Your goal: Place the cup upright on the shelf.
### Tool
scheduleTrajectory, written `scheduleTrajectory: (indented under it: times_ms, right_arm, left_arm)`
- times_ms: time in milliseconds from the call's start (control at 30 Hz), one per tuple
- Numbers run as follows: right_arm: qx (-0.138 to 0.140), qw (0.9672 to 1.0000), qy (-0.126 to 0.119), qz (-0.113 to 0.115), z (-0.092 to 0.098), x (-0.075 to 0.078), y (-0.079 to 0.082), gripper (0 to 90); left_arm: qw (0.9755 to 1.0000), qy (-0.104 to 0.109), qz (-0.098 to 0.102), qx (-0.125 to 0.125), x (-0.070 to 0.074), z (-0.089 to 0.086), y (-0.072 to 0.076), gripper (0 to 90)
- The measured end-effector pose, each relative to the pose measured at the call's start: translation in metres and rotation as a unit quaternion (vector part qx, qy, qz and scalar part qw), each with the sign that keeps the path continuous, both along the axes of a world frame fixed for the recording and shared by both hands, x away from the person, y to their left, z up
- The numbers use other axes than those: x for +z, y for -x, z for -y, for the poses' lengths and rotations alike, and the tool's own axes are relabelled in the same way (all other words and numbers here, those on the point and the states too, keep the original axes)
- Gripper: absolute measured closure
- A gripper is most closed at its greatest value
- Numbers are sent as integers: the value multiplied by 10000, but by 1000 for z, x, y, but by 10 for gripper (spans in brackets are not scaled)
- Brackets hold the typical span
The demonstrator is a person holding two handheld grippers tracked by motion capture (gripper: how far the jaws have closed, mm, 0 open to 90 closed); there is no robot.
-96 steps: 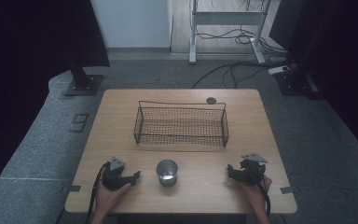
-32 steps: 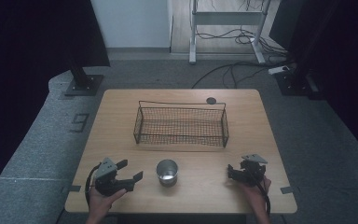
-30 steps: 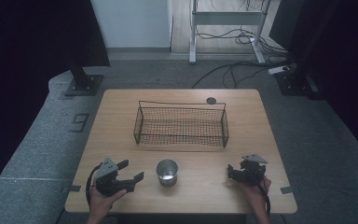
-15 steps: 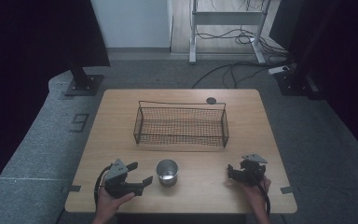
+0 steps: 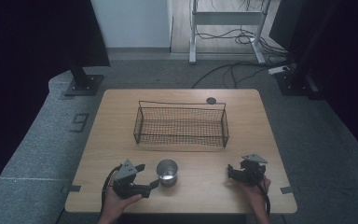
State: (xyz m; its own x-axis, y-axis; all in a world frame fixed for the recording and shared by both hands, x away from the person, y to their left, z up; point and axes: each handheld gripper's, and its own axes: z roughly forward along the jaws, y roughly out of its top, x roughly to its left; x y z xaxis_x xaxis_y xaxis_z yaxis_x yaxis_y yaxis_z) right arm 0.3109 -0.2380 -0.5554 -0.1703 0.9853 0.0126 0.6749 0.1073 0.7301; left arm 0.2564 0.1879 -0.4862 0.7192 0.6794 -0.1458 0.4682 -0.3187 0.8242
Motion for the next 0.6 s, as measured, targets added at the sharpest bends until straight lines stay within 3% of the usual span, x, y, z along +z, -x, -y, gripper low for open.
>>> scheduleTrajectory:
  times_ms: [300,600]
  right_arm:
    - [-9,10000,-2,-8,0,0,0,81]
    - [-8,10000,-3,6,0,0,0,82]
  left_arm:
    - [9997,-211,-86,-25,-8,12,-6,133]
    - [9992,-404,-46,-46,-9,26,-13,100]
